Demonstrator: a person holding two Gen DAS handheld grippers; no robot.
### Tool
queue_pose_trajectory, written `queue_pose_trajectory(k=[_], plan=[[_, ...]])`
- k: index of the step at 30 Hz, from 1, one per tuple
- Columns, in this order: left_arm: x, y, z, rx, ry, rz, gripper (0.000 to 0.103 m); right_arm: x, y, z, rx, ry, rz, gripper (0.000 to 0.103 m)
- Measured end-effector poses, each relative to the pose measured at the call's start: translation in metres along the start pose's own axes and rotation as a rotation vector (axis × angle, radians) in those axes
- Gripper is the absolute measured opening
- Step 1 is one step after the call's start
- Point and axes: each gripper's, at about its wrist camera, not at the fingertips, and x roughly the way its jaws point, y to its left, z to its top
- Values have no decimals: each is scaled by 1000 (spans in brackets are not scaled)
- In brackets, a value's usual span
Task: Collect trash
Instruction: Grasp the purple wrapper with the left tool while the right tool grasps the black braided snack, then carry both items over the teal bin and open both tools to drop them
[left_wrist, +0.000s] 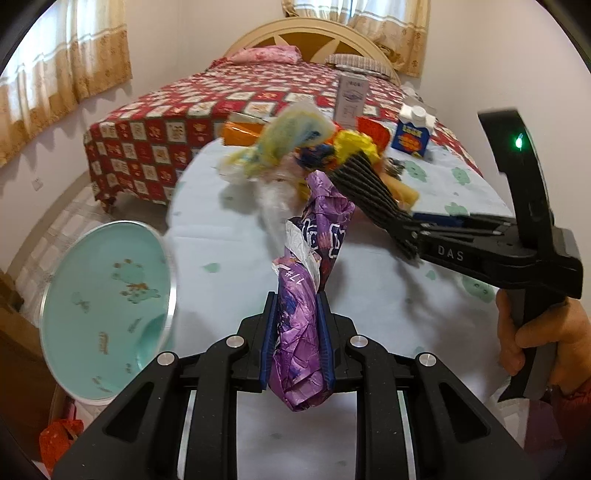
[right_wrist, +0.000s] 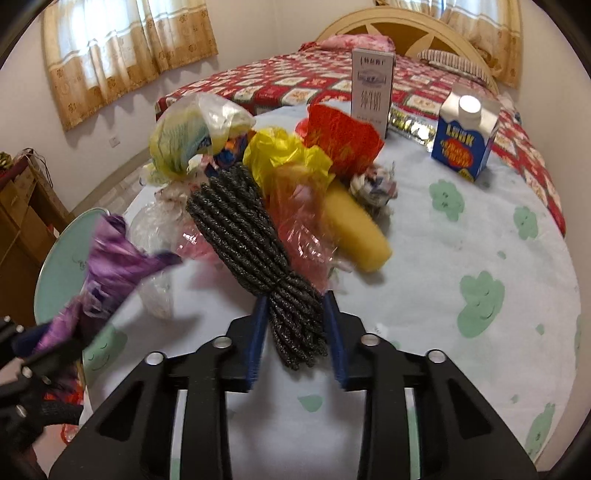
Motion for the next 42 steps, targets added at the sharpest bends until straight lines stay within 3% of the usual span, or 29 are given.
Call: queue_pose_trajectory(k=[5, 14, 23, 32, 42], plan=[[-20, 21, 3, -44, -55, 28, 21, -19, 7, -1, 10, -48, 0, 17], [-54, 64, 8, -139, -150, 127, 21, -64, 37, 5, 36, -144, 44, 16], [-83, 117, 1, -231, -207, 270, 21, -57, 104, 13, -25, -131, 108, 16], [-83, 160, -7, -314, -176, 368, 21, -29, 170, 21, -92, -86, 154, 17], [-55, 184, -17, -363, -115, 391, 21, 9, 212, 20, -118, -6, 167, 17]])
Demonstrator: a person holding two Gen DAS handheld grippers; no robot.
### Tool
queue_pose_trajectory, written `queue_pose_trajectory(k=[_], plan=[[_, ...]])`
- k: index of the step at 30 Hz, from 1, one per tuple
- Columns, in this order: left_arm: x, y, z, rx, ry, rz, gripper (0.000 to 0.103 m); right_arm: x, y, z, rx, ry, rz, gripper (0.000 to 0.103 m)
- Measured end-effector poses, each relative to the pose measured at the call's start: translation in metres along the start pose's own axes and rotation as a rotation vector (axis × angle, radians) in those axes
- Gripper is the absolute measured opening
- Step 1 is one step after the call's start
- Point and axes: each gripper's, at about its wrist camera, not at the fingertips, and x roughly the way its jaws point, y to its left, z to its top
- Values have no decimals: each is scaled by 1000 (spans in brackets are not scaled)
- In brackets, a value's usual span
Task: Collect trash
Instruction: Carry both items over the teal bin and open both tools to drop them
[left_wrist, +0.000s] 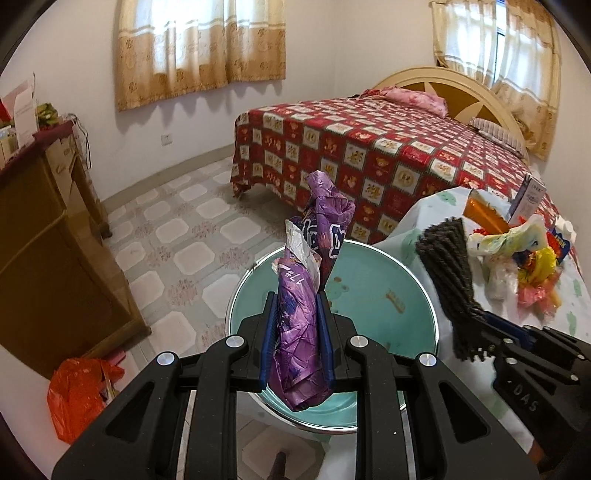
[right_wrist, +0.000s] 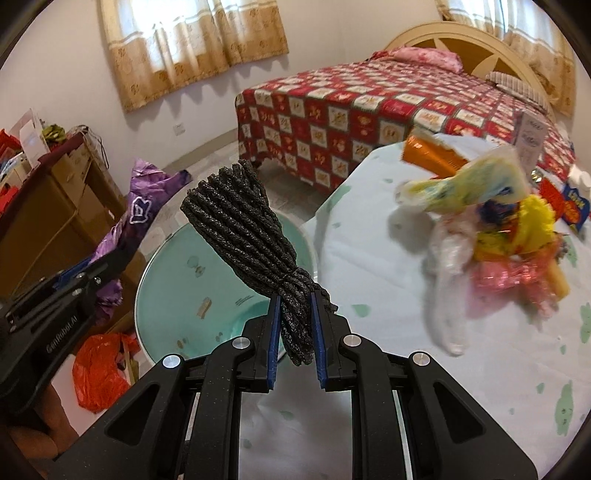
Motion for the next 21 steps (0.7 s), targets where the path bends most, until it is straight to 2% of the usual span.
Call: queue_pose_trajectory(k=[16, 21], plan=[[24, 5, -5, -16, 61, 34, 21, 43, 16, 2, -32, 64, 22, 19], [27, 4, -5, -13, 67, 33, 21, 43, 17, 1, -37, 58, 40, 26]])
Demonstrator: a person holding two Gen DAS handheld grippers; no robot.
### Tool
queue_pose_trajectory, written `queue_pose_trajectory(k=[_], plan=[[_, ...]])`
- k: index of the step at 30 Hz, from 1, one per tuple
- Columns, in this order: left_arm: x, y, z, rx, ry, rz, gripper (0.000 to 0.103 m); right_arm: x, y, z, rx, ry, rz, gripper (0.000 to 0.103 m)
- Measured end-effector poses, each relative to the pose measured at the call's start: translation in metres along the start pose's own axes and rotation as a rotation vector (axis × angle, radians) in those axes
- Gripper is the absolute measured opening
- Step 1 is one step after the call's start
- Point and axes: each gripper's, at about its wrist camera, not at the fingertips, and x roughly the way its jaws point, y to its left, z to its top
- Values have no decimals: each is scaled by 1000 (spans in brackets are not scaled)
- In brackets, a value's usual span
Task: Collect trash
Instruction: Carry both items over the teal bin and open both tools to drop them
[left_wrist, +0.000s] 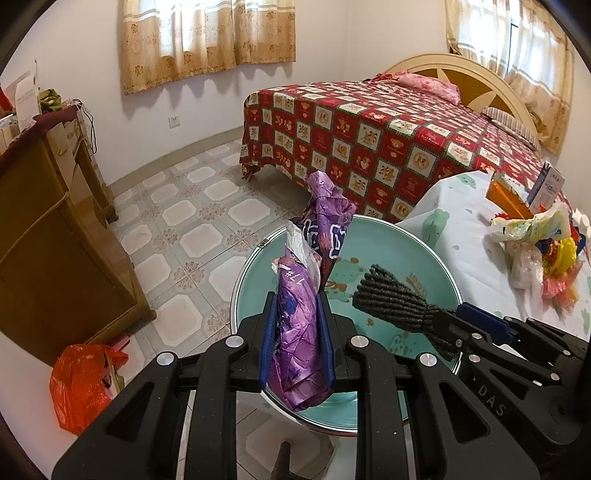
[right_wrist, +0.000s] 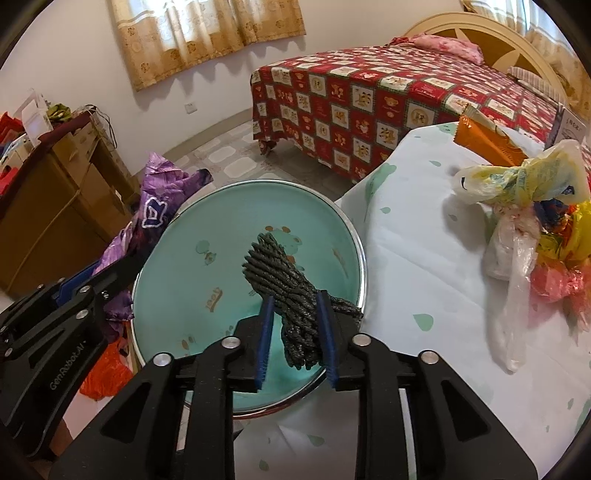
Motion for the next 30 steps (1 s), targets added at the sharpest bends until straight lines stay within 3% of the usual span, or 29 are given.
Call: queue_pose_trajectory(k=[4, 8, 19, 22, 27, 30], plan=[[0, 0, 0, -1, 0, 2, 21, -7, -4, 0, 15, -24, -3, 28], [1, 0, -1, -2, -1, 3, 22, -10, -7, 1, 29, -40, -1, 40], [5, -2, -4, 4, 7, 10, 25, -26, -5, -2, 15, -88, -59, 41], [7, -6, -7, 19, 13, 10, 27, -32, -8, -3, 23, -108, -75, 47], [5, -10, -8, 31, -1, 10, 41, -40, -14, -7, 42, -125, -107, 58], [3, -7, -8, 16, -11, 20, 55, -45, -18, -7, 51, -138, -147, 64]])
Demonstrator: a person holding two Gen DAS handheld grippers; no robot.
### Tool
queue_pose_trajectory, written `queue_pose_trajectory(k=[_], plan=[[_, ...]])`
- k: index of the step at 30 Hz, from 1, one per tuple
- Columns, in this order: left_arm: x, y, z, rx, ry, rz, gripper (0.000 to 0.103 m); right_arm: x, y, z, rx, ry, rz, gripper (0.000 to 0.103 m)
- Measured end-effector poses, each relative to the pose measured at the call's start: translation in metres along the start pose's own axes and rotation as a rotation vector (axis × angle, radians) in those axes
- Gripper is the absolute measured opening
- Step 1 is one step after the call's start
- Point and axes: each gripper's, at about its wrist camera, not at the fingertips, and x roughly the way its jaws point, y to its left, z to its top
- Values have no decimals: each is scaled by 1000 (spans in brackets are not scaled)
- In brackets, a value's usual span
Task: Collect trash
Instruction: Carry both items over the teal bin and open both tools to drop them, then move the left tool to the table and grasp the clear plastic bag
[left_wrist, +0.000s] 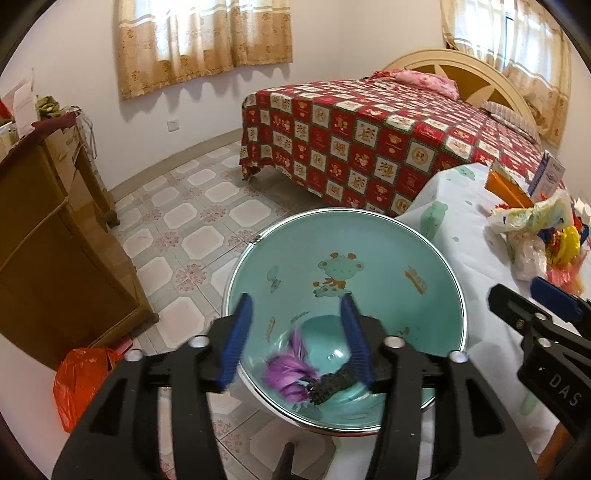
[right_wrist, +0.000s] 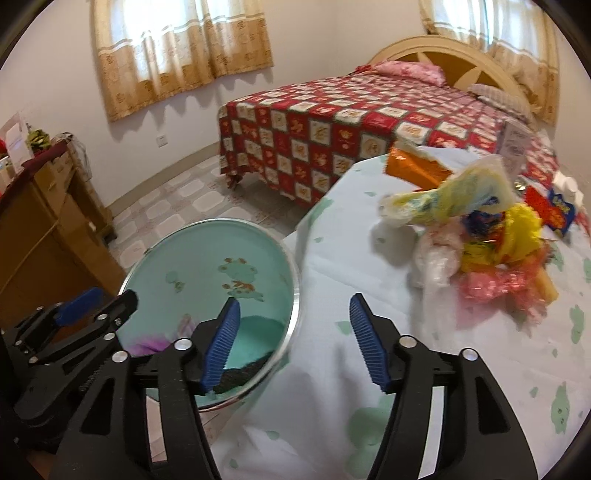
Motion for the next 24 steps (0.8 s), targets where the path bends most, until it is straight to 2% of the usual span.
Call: queue_pose_trajectory(k=[3, 7, 15, 24], plan=[[-2, 2, 0, -6, -10, 3, 59, -7, -7, 0, 23, -29, -48, 71], [-5, 0, -1, 4, -26, 7, 64, -12, -17, 1, 51, -22, -58, 72], [-11, -9, -2, 21, -46, -23, 64, -21, -37, -3, 78, -20, -63, 72], [-20, -36, -5, 76, -57, -79, 68, -44, -102, -22, 171, -42, -133, 71]])
